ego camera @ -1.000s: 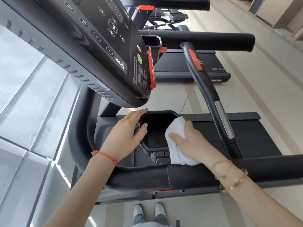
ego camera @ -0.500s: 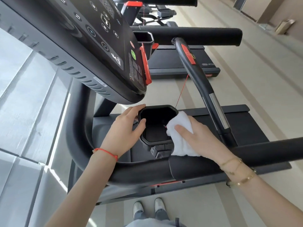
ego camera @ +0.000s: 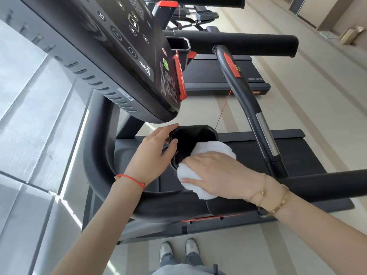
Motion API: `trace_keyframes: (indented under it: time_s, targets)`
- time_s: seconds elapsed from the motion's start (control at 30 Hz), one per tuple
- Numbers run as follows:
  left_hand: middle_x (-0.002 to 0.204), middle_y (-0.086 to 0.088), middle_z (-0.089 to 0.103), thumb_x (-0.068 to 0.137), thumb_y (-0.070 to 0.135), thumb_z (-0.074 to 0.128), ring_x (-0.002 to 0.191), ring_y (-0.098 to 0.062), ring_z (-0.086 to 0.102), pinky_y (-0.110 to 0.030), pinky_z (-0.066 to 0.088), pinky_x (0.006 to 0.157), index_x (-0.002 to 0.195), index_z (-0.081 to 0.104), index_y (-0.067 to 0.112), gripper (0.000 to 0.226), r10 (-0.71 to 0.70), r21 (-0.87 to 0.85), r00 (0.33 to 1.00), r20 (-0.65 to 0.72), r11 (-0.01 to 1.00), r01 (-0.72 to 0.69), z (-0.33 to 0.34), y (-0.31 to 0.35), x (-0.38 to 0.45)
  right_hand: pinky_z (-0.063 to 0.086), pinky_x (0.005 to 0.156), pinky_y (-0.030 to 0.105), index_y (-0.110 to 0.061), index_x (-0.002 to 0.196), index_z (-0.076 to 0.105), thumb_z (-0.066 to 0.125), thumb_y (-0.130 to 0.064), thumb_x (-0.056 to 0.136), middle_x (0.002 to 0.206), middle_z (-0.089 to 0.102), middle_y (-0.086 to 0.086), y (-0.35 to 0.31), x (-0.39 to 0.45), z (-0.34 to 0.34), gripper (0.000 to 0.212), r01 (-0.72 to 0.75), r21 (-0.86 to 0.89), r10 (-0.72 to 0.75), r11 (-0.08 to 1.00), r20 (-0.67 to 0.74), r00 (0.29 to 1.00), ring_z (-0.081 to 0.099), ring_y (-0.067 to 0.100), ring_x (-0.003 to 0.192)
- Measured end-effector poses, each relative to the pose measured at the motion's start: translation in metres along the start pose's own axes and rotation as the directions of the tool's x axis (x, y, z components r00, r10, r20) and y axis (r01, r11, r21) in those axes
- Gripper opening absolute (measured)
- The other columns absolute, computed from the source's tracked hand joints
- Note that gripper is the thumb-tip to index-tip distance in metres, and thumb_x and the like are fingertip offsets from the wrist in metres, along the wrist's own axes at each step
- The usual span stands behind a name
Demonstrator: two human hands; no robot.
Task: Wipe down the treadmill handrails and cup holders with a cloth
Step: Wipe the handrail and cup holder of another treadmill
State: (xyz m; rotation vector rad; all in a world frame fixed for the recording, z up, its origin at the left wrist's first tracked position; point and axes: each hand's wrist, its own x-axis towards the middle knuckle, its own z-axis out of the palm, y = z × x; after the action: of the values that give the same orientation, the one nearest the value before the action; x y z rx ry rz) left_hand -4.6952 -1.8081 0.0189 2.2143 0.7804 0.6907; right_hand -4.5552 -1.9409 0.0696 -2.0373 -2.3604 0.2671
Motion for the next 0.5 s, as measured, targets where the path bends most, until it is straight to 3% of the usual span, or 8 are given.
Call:
trace_keyframes:
  time_s: [0.07, 0.1, 0.2, 0.27, 0.33, 0.4, 0.5]
  targets:
    - [0.119, 0.007, 0.059, 0.098, 0.022, 0.053, 0.098, -0.009, 0.06, -0.035, 0.052, 0.093, 0.139, 0.051, 0.024, 0.042, 0.003, 0.009, 1.0, -0.002, 1.0, -0.003, 0.0, -0.001, 0.0, 0.046, 0.077, 0.035, -0.012, 0.093, 0.061, 0.045, -0.039, 0.098, 0.086, 0.066, -0.001, -0.008, 0.008, 0.003, 0.032, 0.03, -0.101, -0.037, 0.994, -0.06, 0.998, 0.063, 0.024, 0.081]
    - [0.118, 0.008, 0.059, 0.098, 0.022, 0.053, 0.097, -0.008, 0.06, -0.034, 0.052, 0.093, 0.139, 0.051, 0.024, 0.042, 0.007, 0.012, 1.0, -0.002, 1.0, -0.007, 0.0, -0.002, 0.0, 0.045, 0.075, 0.033, -0.012, 0.093, 0.061, 0.044, -0.039, 0.098, 0.085, 0.066, -0.002, -0.006, 0.007, 0.004, 0.032, 0.036, -0.111, -0.046, 0.993, -0.084, 0.995, 0.063, 0.023, 0.081]
    - [0.115, 0.01, 0.058, 0.097, 0.022, 0.053, 0.094, -0.003, 0.061, -0.033, 0.052, 0.093, 0.139, 0.051, 0.025, 0.042, 0.015, 0.011, 1.0, 0.001, 1.0, -0.015, 0.0, -0.002, 0.0, 0.032, 0.076, 0.023, -0.016, 0.11, 0.058, 0.044, -0.047, 0.099, 0.096, 0.06, -0.009, 0.015, -0.014, 0.002, 0.036, 0.069, 0.002, -0.069, 0.998, -0.057, 0.996, 0.055, 0.012, 0.092]
    - [0.11, 0.013, 0.056, 0.097, 0.022, 0.053, 0.093, 0.0, 0.06, -0.033, 0.052, 0.094, 0.139, 0.05, 0.027, 0.042, 0.013, 0.007, 1.0, 0.004, 1.0, -0.013, -0.001, -0.001, 0.0, 0.027, 0.078, 0.017, -0.014, 0.114, 0.059, 0.057, -0.035, 0.096, 0.095, 0.049, -0.016, 0.032, -0.027, -0.004, 0.028, 0.11, 0.071, -0.107, 0.991, -0.039, 0.993, 0.046, 0.005, 0.09]
    - [0.108, 0.015, 0.054, 0.097, 0.022, 0.053, 0.092, 0.001, 0.06, -0.033, 0.052, 0.093, 0.139, 0.05, 0.027, 0.042, 0.011, 0.008, 1.0, 0.0, 1.0, -0.011, -0.001, 0.0, -0.001, 0.025, 0.078, 0.017, -0.014, 0.113, 0.061, 0.061, -0.031, 0.094, 0.095, 0.05, -0.016, 0.039, -0.028, -0.006, 0.026, 0.144, 0.053, -0.142, 0.988, -0.048, 0.989, 0.049, 0.007, 0.09]
    - [0.108, 0.014, 0.055, 0.097, 0.021, 0.053, 0.092, -0.002, 0.06, -0.035, 0.052, 0.093, 0.139, 0.05, 0.025, 0.042, 0.013, 0.005, 1.0, -0.009, 1.0, -0.013, -0.001, 0.001, -0.001, 0.029, 0.078, 0.022, -0.019, 0.115, 0.059, 0.047, -0.047, 0.098, 0.099, 0.061, -0.01, 0.034, -0.019, -0.004, 0.034, 0.115, -0.007, -0.115, 0.993, -0.018, 0.993, 0.054, 0.013, 0.096]
    - [0.108, 0.01, 0.056, 0.097, 0.019, 0.053, 0.092, -0.006, 0.061, -0.036, 0.052, 0.092, 0.139, 0.051, 0.024, 0.043, 0.019, 0.015, 1.0, -0.021, 1.0, -0.019, -0.001, 0.003, -0.002, 0.022, 0.067, 0.029, -0.019, 0.097, 0.051, 0.032, -0.056, 0.099, 0.088, 0.058, -0.009, 0.012, 0.004, 0.002, 0.042, 0.0, 0.034, -0.001, 0.999, 0.02, 1.0, 0.056, 0.017, 0.084]
